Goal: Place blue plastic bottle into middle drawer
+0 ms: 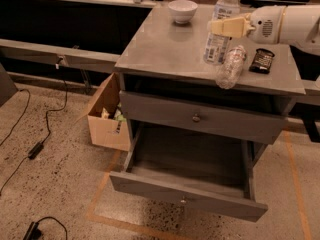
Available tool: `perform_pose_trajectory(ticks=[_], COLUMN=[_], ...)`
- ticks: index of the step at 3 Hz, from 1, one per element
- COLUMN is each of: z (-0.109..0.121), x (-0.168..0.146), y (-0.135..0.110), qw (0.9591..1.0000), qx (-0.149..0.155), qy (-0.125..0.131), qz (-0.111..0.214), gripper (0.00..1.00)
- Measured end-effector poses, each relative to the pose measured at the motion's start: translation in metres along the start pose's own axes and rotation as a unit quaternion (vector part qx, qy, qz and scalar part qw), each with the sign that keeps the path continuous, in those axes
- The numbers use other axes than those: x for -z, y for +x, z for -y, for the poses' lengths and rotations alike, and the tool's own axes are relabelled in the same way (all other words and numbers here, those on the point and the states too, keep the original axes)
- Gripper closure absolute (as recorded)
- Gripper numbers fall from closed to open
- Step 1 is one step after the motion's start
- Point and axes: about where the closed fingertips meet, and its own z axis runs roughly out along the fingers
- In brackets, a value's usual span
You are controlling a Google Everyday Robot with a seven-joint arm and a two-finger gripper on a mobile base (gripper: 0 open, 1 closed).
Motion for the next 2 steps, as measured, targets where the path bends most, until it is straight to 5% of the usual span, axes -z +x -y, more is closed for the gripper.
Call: perform_pose_trajectory(ticks=[1, 2], z=[-0.055, -0.104], x=[0.006, 0.003], y=[0.02, 0.059], qw=[0.998, 0.9955], qx=[-0.039, -0.026], qy=[-0.047, -0.09], qz=[0.02, -0.01], gripper=[1.0, 1.0])
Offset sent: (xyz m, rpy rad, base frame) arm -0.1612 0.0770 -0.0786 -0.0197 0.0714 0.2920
